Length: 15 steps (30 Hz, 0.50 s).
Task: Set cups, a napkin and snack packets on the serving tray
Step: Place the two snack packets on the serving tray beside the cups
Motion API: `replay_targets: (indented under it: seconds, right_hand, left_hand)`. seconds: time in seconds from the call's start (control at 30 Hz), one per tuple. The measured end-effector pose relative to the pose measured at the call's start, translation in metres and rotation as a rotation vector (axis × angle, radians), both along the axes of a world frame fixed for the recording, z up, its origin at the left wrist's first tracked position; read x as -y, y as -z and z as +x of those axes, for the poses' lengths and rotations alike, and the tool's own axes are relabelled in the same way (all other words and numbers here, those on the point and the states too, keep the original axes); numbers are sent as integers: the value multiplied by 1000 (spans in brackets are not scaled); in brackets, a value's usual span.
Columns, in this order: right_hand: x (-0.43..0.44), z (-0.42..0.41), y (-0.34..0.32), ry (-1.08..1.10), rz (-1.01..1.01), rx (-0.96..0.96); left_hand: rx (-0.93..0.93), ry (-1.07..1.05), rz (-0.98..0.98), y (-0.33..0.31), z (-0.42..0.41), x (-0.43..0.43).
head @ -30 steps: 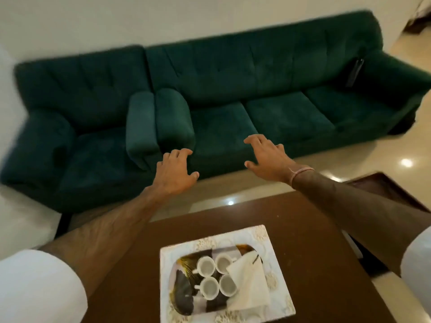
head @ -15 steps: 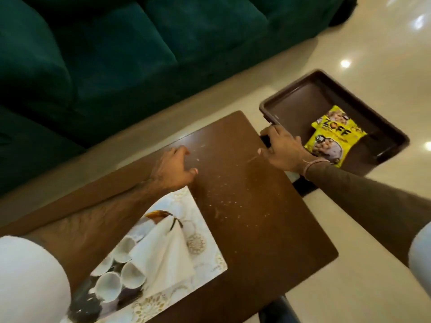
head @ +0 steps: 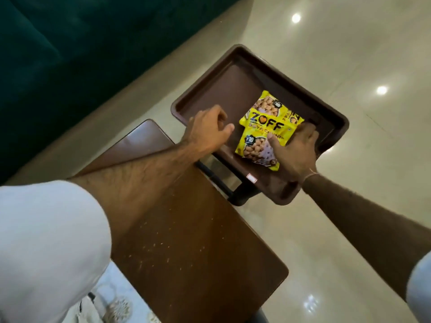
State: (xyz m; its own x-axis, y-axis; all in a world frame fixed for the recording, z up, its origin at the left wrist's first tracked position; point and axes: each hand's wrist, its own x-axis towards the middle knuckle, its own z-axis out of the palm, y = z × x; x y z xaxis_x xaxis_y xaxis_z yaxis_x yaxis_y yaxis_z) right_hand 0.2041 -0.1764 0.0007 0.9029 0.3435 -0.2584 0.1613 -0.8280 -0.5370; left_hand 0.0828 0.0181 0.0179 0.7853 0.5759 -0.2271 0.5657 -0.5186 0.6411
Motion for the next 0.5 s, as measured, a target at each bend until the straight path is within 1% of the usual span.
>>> replay_targets:
  seconds: [0.1,0.17,0.23,0.27,0.33,0.4,0.5]
  right_hand:
    - [1,-1,14,153,104,-167]
    - [-1,-8,20,234,147,-275]
    - [-3,-11,25,288,180,-326]
    - [-3,-12,26,310,200,-346]
    - [1,-13,26,366,240,-406]
    - [9,-12,26,440,318,-528]
    - [26,-11,25,511,505,-697]
  left_hand:
    - [43,-82,-90,11,58,-1]
    - [29,-131,-139,21,91,0]
    - [-11,-117,-155,28,122,2]
    - [-30,-77,-136,30,134,3]
    - [-62,98,-28,32,154,4]
    - [-122,376,149,30,170,6]
    - [-305,812,388,25,190,11]
